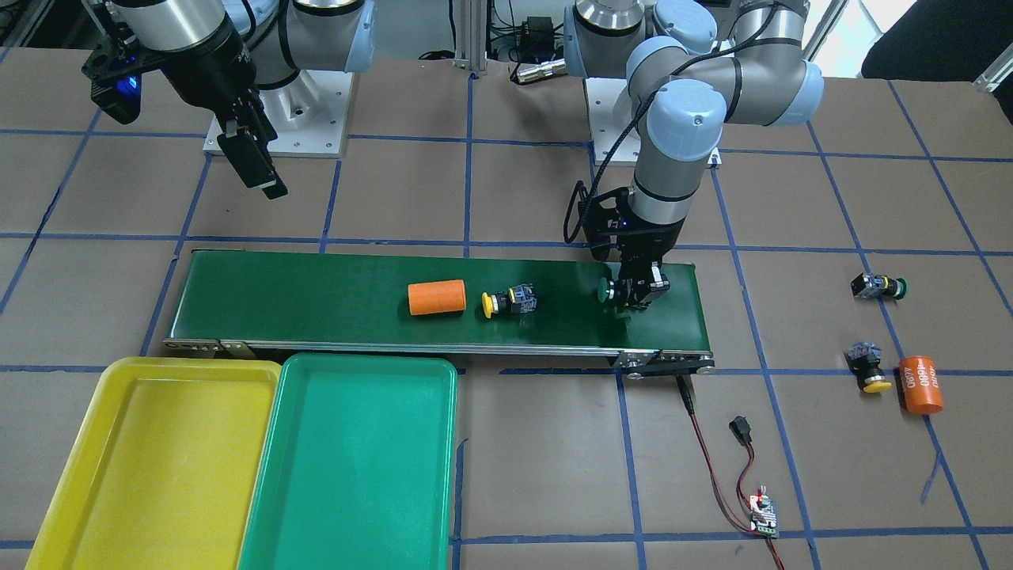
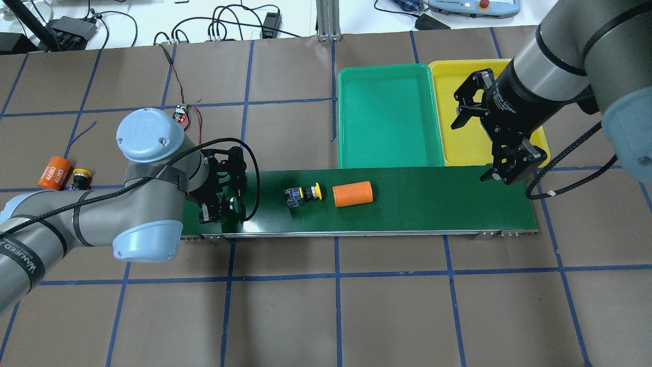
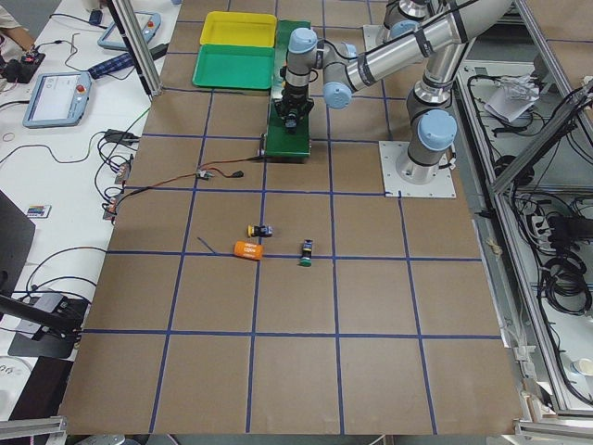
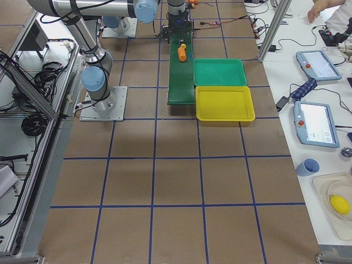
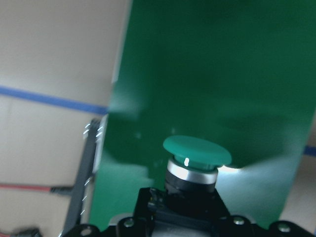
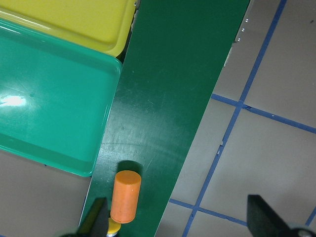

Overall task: Sort buttons by color to trays
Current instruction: 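Set the green-capped button on the belt with the left gripper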

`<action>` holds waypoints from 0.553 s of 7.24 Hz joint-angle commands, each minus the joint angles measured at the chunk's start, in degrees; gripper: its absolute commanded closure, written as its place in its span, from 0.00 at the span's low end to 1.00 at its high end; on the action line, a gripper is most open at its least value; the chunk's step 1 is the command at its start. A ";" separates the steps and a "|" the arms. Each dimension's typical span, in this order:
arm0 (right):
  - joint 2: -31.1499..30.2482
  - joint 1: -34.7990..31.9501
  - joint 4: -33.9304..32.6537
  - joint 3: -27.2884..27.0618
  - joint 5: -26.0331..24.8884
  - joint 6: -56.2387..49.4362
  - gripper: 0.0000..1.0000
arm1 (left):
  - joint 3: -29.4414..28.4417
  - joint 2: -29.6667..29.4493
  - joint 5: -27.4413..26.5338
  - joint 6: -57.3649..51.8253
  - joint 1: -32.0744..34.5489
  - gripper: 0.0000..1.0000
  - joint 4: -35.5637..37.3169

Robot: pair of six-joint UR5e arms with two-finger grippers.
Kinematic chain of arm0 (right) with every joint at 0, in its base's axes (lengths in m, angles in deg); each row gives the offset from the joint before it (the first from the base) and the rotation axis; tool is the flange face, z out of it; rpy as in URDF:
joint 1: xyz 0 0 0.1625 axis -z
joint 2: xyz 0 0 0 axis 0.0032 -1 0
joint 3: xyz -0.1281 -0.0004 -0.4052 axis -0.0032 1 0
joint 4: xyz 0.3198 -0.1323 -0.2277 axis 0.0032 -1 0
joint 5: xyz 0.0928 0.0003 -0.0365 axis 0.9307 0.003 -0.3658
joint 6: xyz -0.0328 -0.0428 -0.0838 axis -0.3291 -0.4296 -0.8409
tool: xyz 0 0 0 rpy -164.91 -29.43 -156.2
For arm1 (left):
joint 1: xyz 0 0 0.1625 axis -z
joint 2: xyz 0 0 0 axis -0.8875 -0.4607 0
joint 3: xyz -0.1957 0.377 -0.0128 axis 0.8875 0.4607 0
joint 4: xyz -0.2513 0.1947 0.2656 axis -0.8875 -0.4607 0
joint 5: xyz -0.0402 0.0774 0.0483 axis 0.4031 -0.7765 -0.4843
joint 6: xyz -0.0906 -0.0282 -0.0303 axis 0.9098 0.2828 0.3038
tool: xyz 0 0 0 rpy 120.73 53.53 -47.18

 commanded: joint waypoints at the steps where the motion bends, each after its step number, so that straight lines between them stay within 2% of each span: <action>1: 0.01 0.00 0.34 -0.95 -3.77 0.35 0.00 | -0.33 -0.75 0.27 1.29 -0.64 0.00 1.99; 4: -0.35 0.00 0.43 -1.92 -5.30 0.44 0.00 | -3.74 1.01 0.45 4.81 -10.54 0.00 2.71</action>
